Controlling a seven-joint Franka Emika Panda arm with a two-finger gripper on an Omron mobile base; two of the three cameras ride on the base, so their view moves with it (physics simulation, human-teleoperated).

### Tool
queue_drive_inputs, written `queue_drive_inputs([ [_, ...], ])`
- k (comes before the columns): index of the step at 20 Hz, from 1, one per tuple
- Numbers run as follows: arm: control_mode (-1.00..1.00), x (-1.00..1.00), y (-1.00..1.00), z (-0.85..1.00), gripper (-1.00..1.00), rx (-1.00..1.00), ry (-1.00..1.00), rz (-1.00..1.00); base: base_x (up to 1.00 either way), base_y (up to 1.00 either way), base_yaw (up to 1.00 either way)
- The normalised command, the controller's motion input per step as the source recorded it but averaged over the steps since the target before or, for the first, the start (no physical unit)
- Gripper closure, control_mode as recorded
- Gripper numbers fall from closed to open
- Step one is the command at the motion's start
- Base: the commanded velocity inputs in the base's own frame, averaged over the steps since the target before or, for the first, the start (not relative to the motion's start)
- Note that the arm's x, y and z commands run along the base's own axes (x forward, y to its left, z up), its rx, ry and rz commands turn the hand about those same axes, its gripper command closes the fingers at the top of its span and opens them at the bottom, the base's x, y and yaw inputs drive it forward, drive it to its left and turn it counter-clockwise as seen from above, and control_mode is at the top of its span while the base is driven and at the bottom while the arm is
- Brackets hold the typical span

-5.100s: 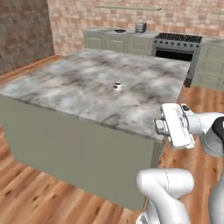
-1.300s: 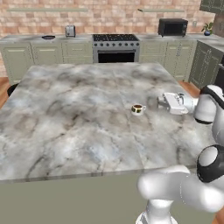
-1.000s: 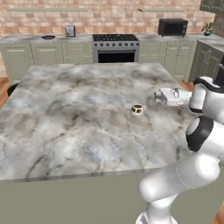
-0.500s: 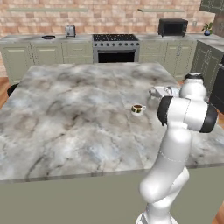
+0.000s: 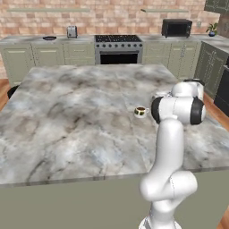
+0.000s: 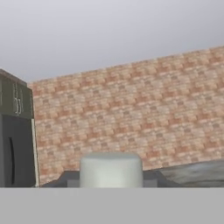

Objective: Pick up the marshmallow and place it in the cup of hot chocolate on the dining counter.

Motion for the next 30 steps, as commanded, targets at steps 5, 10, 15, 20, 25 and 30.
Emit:
queue_drive_inputs([
  [5, -1.00, 0.00, 0.20, -0.09, 1.00, -0.04, 0.00, 0.00, 0.00, 0.00, 0.00],
  [10, -1.00, -0.01, 0.36, -0.11, 1.00, -0.06, 0.00, -0.02, 0.00, 0.00, 0.00],
  [15, -1.00, -0.01, 0.09, -0.07, 1.00, -0.02, 0.00, -0.02, 0.00, 0.00, 0.00],
  [20, -1.00, 0.00, 0.00, -0.03, 1.00, 0.00, 0.00, 0.00, 0.00, 0.00, 0.00],
  [25, -1.00, 0.00, -0.12, -0.03, 1.00, 0.00, 0.00, 0.00, 0.00, 0.00, 0.00],
  [30, -1.00, 0.00, -0.19, -0.10, 1.00, 0.00, 0.00, 0.00, 0.00, 0.00, 0.00],
])
